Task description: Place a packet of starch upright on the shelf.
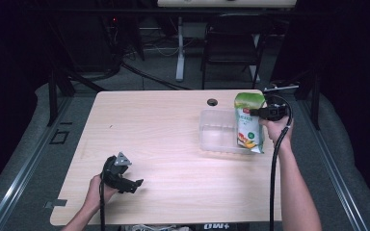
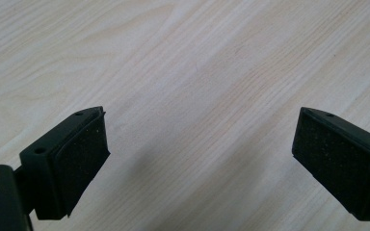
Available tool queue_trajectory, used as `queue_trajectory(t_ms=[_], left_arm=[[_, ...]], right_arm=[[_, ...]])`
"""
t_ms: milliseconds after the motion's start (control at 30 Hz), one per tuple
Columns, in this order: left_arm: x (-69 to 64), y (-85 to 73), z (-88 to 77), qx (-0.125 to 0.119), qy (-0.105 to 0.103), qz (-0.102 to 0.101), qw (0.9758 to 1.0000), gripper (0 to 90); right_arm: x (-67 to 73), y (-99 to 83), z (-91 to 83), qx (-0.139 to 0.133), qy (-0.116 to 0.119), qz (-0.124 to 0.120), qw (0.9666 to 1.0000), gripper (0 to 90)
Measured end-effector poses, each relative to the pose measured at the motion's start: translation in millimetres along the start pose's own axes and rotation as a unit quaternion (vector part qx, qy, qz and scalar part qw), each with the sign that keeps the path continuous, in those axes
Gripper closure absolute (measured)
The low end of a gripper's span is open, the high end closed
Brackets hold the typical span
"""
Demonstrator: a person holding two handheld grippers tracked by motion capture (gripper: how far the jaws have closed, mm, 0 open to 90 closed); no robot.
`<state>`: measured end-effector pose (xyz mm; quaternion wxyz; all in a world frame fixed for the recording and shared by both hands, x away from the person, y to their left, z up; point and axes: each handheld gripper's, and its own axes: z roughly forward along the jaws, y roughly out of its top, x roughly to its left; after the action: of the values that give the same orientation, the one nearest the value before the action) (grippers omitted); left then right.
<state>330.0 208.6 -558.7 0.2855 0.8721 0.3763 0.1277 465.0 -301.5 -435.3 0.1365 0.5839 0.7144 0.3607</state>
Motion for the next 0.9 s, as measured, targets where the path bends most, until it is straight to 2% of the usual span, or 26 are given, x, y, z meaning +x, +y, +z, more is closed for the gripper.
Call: queue_trajectory(t_ms=[100, 200, 267, 467, 500, 667, 700, 900], left_arm=[[0.4, 0.1, 1.5, 0.004, -0.002, 0.000, 1.0000, 5.3], [0.3, -0.2, 0.2, -0.003, -0.003, -0.003, 1.0000, 5.3], [0.1, 0.2, -0.6, -0.003, -0.003, -0.003, 1.0000, 5.3], [-0.1, 0.5, -0.5, -0.005, -0.003, -0.004, 1.0000, 5.3], [-0.4, 0.5, -0.2, -0.002, -0.002, -0.001, 1.0000, 5.3], [-0.8, 0.6, 0.1, -0.001, -0.001, 0.000, 1.0000, 5.3], [-0.8, 0.3, 0.4, -0.002, -0.001, -0.002, 1.0000, 5.3], [-2.4, 1.0, 1.4, 0.000, -0.003, 0.003, 1.0000, 5.3]], right_arm=[[-0.3, -6.0, -4.6, -0.021, 0.007, 0.018, 0.9996, 89.8], [0.9, -10.6, -8.8, -0.038, 0.013, 0.030, 0.9987, 90.0], [1.6, -13.2, -12.5, -0.046, 0.024, 0.040, 0.9979, 90.0], [11.5, -15.5, -28.7, -0.058, 0.014, 0.028, 0.9979, 90.0], [13.0, -16.2, -31.0, -0.067, 0.015, 0.028, 0.9972, 90.0], [16.4, -15.0, -41.1, -0.089, 0.018, 0.038, 0.9951, 90.0], [17.1, -14.4, -42.8, -0.088, 0.018, 0.034, 0.9954, 90.0], [24.5, -13.1, -44.1, -0.117, 0.006, 0.044, 0.9922, 90.0]])
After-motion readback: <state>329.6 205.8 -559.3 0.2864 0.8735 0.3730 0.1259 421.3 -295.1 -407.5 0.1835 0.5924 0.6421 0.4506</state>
